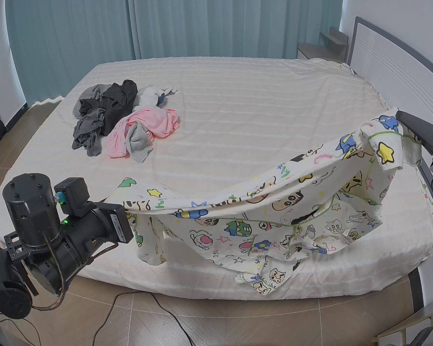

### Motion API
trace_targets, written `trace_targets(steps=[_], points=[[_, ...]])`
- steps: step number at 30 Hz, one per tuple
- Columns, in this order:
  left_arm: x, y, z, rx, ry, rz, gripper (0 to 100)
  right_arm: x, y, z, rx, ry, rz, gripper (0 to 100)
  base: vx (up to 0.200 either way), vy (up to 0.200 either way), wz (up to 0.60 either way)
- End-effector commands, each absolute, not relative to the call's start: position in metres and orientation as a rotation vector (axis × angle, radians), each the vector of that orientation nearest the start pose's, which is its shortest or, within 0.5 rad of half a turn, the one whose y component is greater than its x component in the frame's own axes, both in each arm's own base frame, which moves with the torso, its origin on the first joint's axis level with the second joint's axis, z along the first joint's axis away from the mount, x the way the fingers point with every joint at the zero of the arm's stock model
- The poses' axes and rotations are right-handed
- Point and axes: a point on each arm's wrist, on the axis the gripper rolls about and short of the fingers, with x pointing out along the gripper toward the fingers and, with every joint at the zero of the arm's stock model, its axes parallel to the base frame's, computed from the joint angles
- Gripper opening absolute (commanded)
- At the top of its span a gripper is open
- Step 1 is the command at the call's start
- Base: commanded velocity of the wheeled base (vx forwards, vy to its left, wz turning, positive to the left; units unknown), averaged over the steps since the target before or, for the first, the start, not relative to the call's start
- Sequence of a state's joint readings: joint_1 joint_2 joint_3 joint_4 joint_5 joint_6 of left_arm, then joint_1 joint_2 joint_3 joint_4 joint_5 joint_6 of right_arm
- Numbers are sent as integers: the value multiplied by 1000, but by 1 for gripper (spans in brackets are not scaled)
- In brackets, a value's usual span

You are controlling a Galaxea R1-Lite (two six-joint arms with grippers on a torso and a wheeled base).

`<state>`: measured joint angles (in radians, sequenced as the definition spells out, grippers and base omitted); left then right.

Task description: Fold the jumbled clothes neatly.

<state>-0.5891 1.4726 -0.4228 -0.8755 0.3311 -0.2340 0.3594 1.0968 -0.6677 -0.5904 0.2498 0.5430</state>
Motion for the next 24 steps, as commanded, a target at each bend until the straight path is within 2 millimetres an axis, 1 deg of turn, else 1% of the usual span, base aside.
trace_targets(steps=[1,4,6,8,12,13,16,19,20,23,24], points=[[198,-123,156,-134,230,-231,0,156,61,271,532,50,608,0,0,0,0],[206,-128,152,-135,246,-225,0,167,61,267,531,61,584,0,0,0,0],[209,-129,150,-137,252,-222,0,169,61,266,533,57,579,0,0,0,0],[218,-135,148,-147,261,-216,0,177,62,263,533,54,573,0,0,0,0],[230,-141,145,-148,268,-212,0,184,64,259,540,71,569,0,200,0,0],[239,-145,140,-143,279,-204,0,191,63,257,549,78,553,0,200,0,0],[251,-150,132,-136,297,-193,0,202,61,252,552,82,530,0,200,0,0],[252,-150,132,-136,299,-192,0,203,61,252,552,81,528,0,200,0,0],[266,-155,123,-130,315,-179,0,218,58,244,550,93,517,0,200,0,0],[281,-161,111,-120,340,-172,0,237,55,234,551,113,482,0,200,0,0],[283,-162,109,-119,342,-170,0,239,54,233,551,114,478,0,200,0,0]])
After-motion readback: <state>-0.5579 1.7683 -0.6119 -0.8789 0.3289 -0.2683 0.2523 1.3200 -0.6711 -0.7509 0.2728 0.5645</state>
